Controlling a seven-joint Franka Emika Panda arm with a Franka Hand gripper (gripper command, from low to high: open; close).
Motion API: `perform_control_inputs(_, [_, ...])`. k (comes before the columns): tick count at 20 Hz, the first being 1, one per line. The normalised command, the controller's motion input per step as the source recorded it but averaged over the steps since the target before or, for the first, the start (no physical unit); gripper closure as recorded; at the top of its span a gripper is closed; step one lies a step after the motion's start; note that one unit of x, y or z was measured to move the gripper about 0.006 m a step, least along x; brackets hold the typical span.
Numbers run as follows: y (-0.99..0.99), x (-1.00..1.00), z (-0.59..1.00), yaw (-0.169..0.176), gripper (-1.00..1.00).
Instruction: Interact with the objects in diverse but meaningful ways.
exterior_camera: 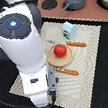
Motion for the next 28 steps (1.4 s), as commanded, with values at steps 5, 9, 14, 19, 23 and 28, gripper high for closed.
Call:
perform_control_inputs(5, [0.07,0.01,0.13,-0.009,1.00])
perform_control_inputs(9, [0.39,0.00,0.73,-0.079,1.00])
perform_control_inputs(14, [0.42,-0.23,0.41,-0.077,1.00])
perform_control_inputs(19, [0.52,-0.30,0.07,-0.035,1.00])
perform_control_inputs(23, [0.54,-0.32,-0.01,-0.008,1.00])
perform_control_inputs(28, [0.55,-0.27,-0.01,-0.006,1.00])
